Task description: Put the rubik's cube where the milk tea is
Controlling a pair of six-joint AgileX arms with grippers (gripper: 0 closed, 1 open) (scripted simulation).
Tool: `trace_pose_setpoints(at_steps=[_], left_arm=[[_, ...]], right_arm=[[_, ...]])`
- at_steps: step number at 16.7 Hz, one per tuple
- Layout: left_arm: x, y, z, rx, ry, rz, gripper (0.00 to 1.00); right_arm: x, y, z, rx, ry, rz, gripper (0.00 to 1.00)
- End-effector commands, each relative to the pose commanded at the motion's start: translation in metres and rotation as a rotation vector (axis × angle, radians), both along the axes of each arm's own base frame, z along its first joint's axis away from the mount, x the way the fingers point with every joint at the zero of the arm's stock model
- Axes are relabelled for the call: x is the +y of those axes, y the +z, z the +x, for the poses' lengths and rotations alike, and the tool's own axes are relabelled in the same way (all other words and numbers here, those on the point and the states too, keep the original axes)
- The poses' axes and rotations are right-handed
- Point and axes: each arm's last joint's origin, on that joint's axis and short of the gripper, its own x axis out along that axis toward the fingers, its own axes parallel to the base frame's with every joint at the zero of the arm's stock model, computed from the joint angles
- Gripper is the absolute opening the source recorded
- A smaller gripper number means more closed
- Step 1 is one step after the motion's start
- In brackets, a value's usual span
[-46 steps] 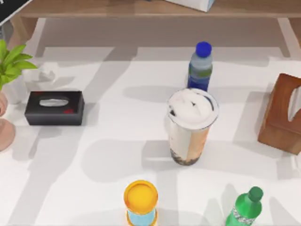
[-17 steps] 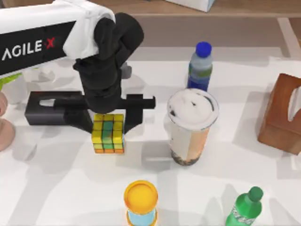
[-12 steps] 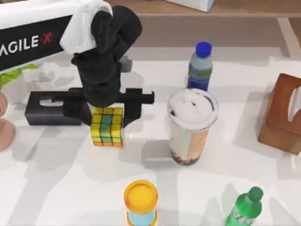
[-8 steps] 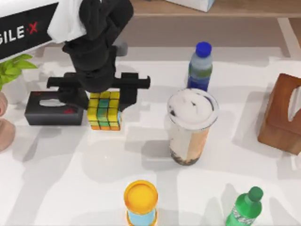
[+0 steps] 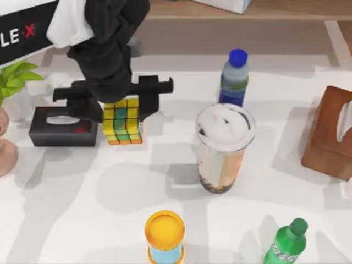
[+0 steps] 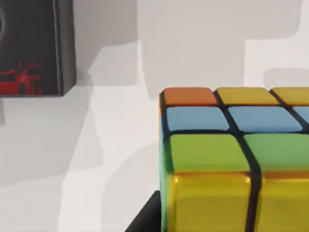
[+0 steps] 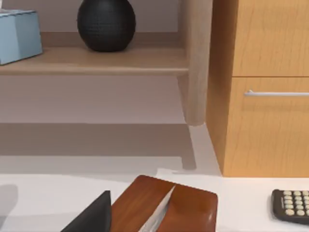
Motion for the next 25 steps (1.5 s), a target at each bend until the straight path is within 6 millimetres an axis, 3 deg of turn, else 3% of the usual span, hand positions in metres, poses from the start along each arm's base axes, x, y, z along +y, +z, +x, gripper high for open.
trace_pose_setpoints(at_steps=[7,12,25], left_arm=[[-0.016,-0.050,-0.021,0.149,-0.016,0.067,0.00],[-0.017,-0.052,-0.022,0.155,-0.017,0.070,0.00],[-0.017,-0.052,-0.022,0.155,-0.017,0.070,0.98]], right_arm=[[0.000,0.000,0.000,0.000,0.000,0.000,1.00],[0.000,0.000,0.000,0.000,0.000,0.000,1.00],[0.000,0.000,0.000,0.000,0.000,0.000,1.00]])
